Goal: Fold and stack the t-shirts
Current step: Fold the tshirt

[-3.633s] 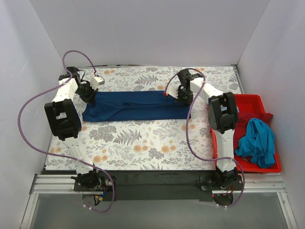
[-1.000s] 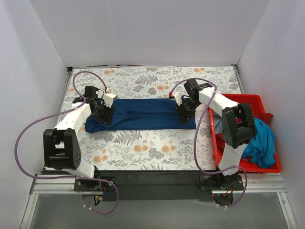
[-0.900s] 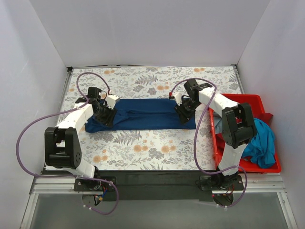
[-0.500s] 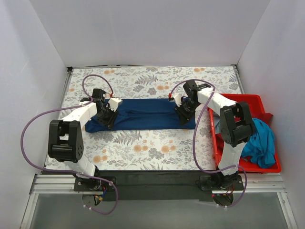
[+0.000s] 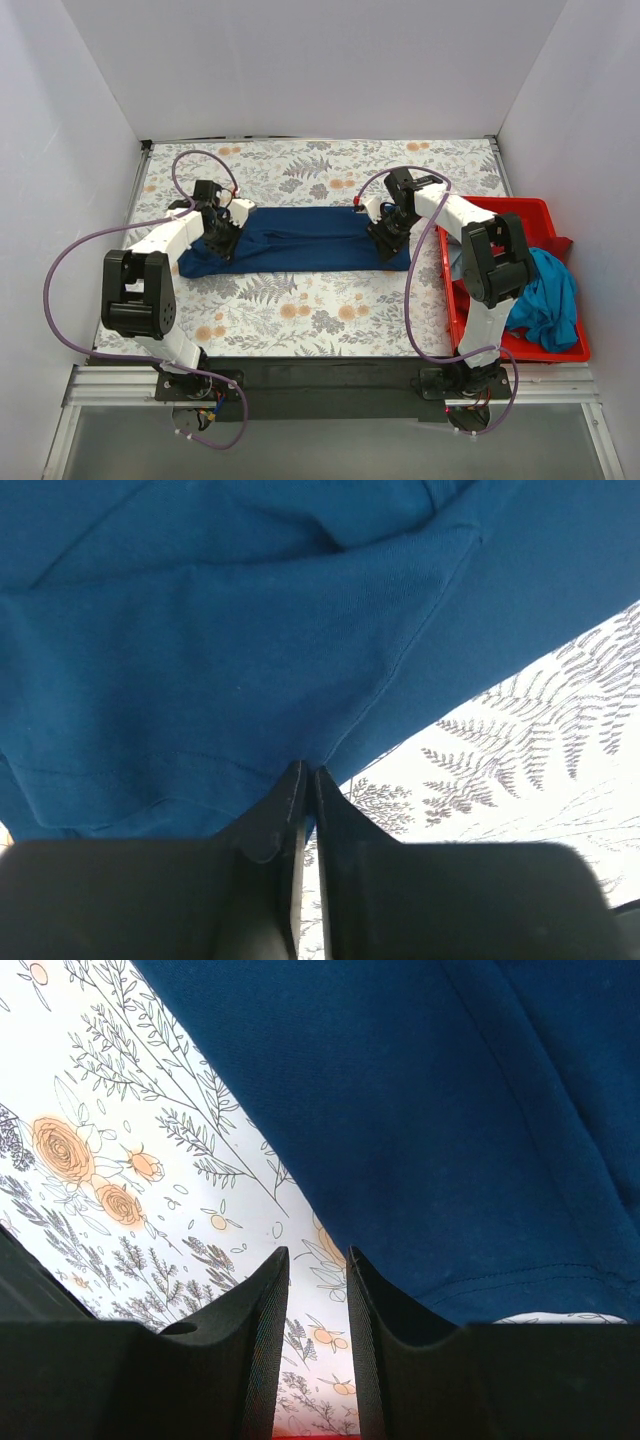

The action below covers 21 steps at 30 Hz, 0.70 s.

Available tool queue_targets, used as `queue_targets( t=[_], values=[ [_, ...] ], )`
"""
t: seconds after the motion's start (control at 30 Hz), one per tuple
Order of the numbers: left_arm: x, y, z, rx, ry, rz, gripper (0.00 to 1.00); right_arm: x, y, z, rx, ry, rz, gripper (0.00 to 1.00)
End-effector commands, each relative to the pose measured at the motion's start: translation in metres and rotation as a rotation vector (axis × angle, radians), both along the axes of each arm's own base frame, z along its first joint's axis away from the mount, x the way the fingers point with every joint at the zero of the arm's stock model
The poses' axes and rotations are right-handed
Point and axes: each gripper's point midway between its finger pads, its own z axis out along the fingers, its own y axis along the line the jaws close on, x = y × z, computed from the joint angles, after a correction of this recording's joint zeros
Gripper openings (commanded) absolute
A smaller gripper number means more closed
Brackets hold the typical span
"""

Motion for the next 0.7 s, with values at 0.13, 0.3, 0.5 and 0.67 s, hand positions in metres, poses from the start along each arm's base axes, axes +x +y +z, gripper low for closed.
queue_targets(
  t=[0.13,0.3,0.5,0.67],
  values=[
    [0.031,-0.014,0.030,-0.065,-0.085,0.021,0.00,0.003,0.002,0.004,0.007,0.000,0.012,0.36],
    [0.054,-0.024,0.041,-0.119,-0.122,0.071,0.00,0.003,0.002,0.002,0.009,0.004,0.014,0.36],
    [0.080,-0.042,0.046,-0.114,-0.163,0.047,0.00,0.004,0.005,0.001,0.018,0.010,0.015,0.36],
    [0.098,-0.045,0.043,-0.087,-0.195,0.073,0.00,0.004,0.004,0.001,0.016,0.009,0.017,0.36]
  ],
)
